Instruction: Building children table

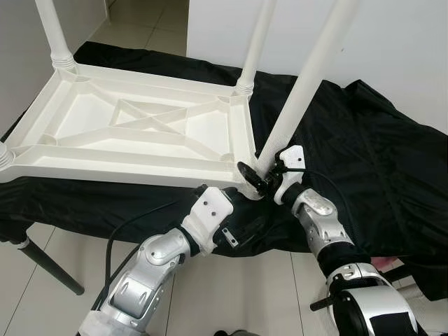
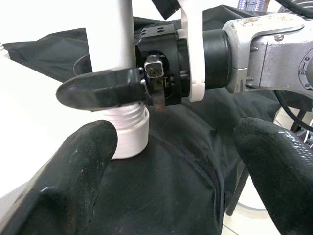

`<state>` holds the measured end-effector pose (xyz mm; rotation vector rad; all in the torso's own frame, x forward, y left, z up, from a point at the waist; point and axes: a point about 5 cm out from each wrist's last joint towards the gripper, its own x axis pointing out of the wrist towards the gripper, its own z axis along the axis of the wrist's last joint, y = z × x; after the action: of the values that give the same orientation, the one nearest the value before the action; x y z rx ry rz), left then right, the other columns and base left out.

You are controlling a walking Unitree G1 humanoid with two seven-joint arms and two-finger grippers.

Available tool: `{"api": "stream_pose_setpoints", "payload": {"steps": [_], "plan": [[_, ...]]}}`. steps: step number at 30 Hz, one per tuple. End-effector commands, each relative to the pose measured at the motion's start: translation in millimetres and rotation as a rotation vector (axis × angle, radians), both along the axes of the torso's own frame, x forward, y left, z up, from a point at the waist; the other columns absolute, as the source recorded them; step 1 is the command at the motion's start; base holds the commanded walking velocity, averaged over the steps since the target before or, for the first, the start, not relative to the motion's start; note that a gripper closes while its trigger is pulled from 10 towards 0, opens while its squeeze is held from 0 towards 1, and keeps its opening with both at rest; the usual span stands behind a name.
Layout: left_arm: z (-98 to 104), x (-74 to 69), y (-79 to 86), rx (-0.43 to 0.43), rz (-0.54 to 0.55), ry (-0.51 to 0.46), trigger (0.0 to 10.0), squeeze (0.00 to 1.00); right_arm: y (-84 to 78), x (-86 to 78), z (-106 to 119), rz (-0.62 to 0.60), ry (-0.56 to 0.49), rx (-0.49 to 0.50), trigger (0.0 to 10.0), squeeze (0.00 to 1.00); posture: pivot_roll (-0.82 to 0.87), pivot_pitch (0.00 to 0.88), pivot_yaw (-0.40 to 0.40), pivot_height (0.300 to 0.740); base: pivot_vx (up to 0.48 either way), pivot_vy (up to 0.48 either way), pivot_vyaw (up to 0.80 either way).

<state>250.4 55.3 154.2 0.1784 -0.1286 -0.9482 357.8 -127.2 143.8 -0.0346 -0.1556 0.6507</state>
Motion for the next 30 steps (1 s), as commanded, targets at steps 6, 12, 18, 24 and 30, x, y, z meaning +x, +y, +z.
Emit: {"api": "stream_pose_setpoints", "payload": {"steps": [6, 12, 18, 24, 30], "plan": [[-1.8, -5.6, -5.0, 0.006, -0.026, 0.009, 10.0, 0.0, -7.7, -6.4, -16.0, 0.021, 0.06, 0.02, 0.0, 0.0, 0.1, 0.11, -0.143, 0.74, 0.0, 0.0, 0.0], [-1.9, -5.9, -6.2, 0.006, -0.03, 0.011, 10.0, 0.0, -9.2, -6.1, -13.6, -0.029, 0.064, 0.062, 10.0, 0.0, 0.09, 0.114, -0.142, 0.74, 0.0, 0.0, 0.0], [-2.6, -6.9, -6.9, 0.007, -0.035, 0.013, 10.0, 0.0, -5.6, -4.4, -11.0, -0.115, 0.089, 0.083, 10.0, 0.0, 0.09, 0.114, -0.142, 0.74, 0.0, 0.0, 0.0], [-3.5, -8.4, -7.2, 0.008, -0.039, 0.019, 10.0, 0.0, 4.0, -8.2, -9.4, -0.369, 0.128, 0.15, 10.0, 0.0, 0.08, 0.115, -0.142, 0.74, 0.0, 0.0, 0.0], [-4.5, -10.2, -8.7, 0.005, -0.041, 0.024, 10.0, 0.0, 13.8, -22.3, -15.2, -0.677, 0.141, 0.209, 10.0, 0.0, 0.08, 0.115, -0.153, 0.74, 0.0, 0.0, 0.0]]}}
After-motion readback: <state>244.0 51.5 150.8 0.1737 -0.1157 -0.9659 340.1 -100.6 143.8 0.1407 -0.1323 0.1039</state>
